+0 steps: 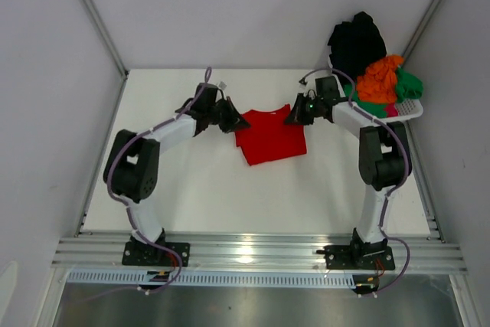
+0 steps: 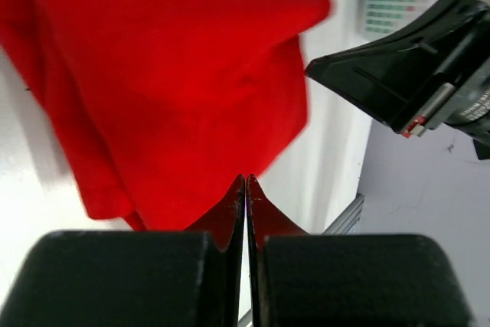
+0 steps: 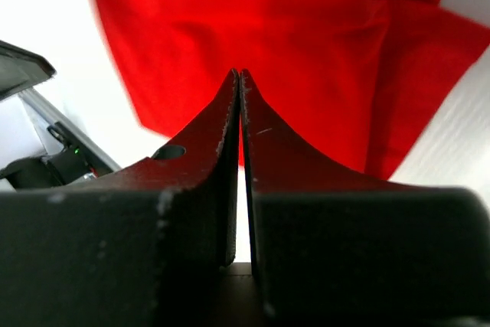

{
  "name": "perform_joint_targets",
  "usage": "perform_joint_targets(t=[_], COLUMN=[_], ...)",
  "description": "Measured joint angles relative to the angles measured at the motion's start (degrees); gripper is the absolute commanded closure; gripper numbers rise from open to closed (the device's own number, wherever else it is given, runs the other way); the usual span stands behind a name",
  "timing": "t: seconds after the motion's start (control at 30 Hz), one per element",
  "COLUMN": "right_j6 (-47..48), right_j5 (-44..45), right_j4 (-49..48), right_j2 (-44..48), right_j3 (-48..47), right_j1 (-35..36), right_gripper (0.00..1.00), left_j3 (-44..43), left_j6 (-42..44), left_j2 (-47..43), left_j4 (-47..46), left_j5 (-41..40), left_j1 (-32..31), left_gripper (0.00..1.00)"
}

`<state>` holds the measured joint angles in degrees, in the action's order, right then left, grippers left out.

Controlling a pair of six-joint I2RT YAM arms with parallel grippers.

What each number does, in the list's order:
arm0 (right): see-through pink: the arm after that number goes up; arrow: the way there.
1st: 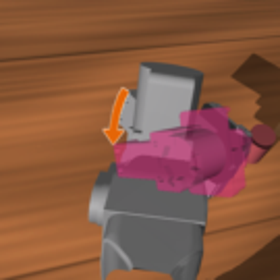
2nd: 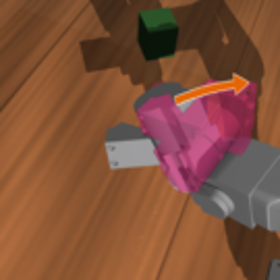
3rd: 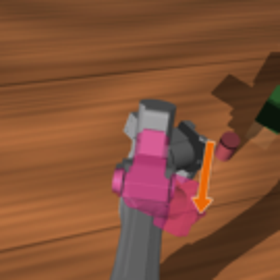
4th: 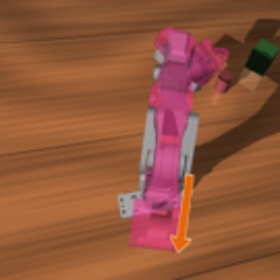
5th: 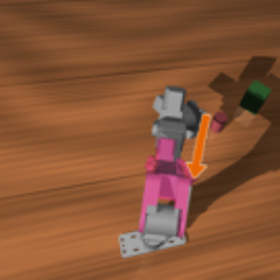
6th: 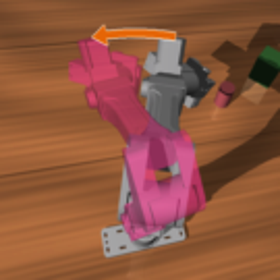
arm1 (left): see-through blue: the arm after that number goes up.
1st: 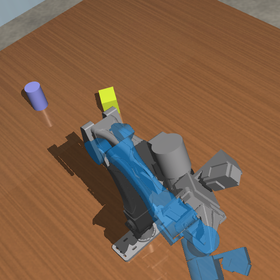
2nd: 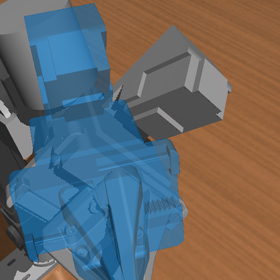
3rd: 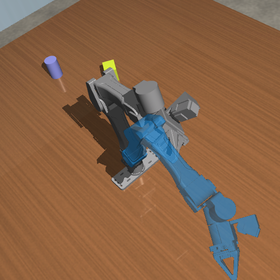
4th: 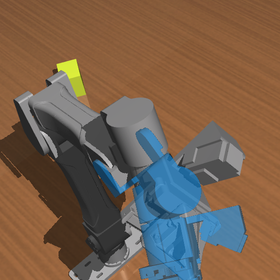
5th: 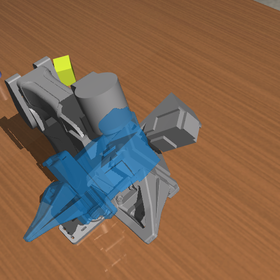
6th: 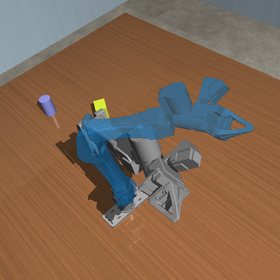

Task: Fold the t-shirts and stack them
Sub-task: Fold the tshirt

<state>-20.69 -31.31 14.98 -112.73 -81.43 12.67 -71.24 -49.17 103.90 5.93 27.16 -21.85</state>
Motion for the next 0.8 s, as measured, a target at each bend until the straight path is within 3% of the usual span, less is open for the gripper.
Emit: perform_joint_targets(t=[0.3,0.63,0.73,0.8], right_j6=[1.0,-0.2,-1.3,-2.4], right_j5=[1.5,2.4,2.3,2.0], right_j4=[4.0,3.8,3.2,2.5], right_j2=[-14.1,-20.0,-22.7,-23.9], right_j3=[-11.5,-20.8,-23.6,-24.2], right_j1=[-1.0,-1.6,-1.5,-1.5], right_gripper=[1.00,0.96,0.87,0.73], left_j3=[-6.0,-15.3,-16.9,-17.0], left_j6=[-3.0,-6.6,-7.6,-8.6], left_j2=[12.2,19.3,21.3,21.9], left_j4=[-0.2,1.9,3.1,3.5], left_j5=[0.0,0.0,0.0,0.1], left_j1=[0.1,1.9,2.6,3.1], left_gripper=[0.99,0.99,0.99,0.99])
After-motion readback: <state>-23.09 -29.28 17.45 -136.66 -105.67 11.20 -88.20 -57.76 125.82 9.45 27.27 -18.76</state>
